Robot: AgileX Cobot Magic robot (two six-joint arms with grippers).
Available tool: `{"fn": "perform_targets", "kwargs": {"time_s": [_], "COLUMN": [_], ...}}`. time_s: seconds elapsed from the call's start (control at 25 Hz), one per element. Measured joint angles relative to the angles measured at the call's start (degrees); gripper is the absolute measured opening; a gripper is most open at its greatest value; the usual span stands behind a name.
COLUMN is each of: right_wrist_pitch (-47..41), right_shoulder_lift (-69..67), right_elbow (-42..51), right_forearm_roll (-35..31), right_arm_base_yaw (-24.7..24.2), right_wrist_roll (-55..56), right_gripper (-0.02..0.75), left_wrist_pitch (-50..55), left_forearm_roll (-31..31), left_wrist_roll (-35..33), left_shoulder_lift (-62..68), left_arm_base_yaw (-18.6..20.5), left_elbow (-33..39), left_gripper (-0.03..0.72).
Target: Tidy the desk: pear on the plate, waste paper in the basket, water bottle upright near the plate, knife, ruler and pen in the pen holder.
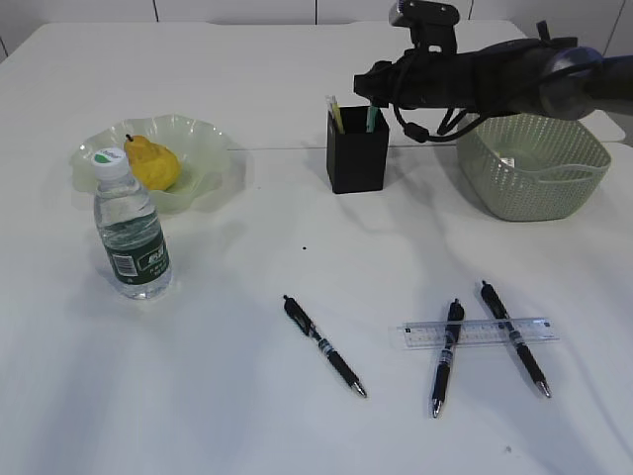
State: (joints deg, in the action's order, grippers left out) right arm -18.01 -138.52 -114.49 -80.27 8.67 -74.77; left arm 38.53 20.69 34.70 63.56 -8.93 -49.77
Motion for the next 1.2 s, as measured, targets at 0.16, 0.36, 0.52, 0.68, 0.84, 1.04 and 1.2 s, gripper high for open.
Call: {"fn": "perform_targets", "kwargs": {"time_s": [0.16, 0.36, 0.52, 0.68, 0.84, 1.04, 1.2], "right_wrist_pitch": [-1.53, -2.59, -3.75, -9.18, -16.96, -25.1, -29.35], "right_shoulder_lift": [2.89, 7.11, 10.61, 14.26, 18.1, 23.29, 28.01], "right_elbow": [0.0, 0.0, 0.0, 0.0, 0.0, 0.0, 0.0], "right_forearm_roll": [-0.92, -0.94, 3.05, 18.95, 39.03, 52.06, 57.12], "right_arm_base_yaw": [0.0, 0.0, 0.0, 0.0, 0.0, 0.0, 0.0], "right_wrist_roll": [0.0, 0.76, 7.72, 21.95, 38.55, 47.11, 49.46], "right_gripper": [0.31, 0.314, 0.314, 0.314, 0.315, 0.315, 0.315], "left_wrist_pitch": [0.0, 0.0, 0.0, 0.0, 0.0, 0.0, 0.0], "left_forearm_roll": [0.0, 0.0, 0.29, 0.33, 0.42, 2.19, 2.69], "left_wrist_roll": [0.0, 0.0, 0.0, 0.0, 0.0, 0.0, 0.0], "left_shoulder_lift": [0.0, 0.0, 0.0, 0.0, 0.0, 0.0, 0.0], "left_arm_base_yaw": [0.0, 0.0, 0.0, 0.0, 0.0, 0.0, 0.0], "left_elbow": [0.0, 0.0, 0.0, 0.0, 0.0, 0.0, 0.0], "left_gripper": [0.517, 0.517, 0.516, 0.512, 0.511, 0.51, 0.51]}}
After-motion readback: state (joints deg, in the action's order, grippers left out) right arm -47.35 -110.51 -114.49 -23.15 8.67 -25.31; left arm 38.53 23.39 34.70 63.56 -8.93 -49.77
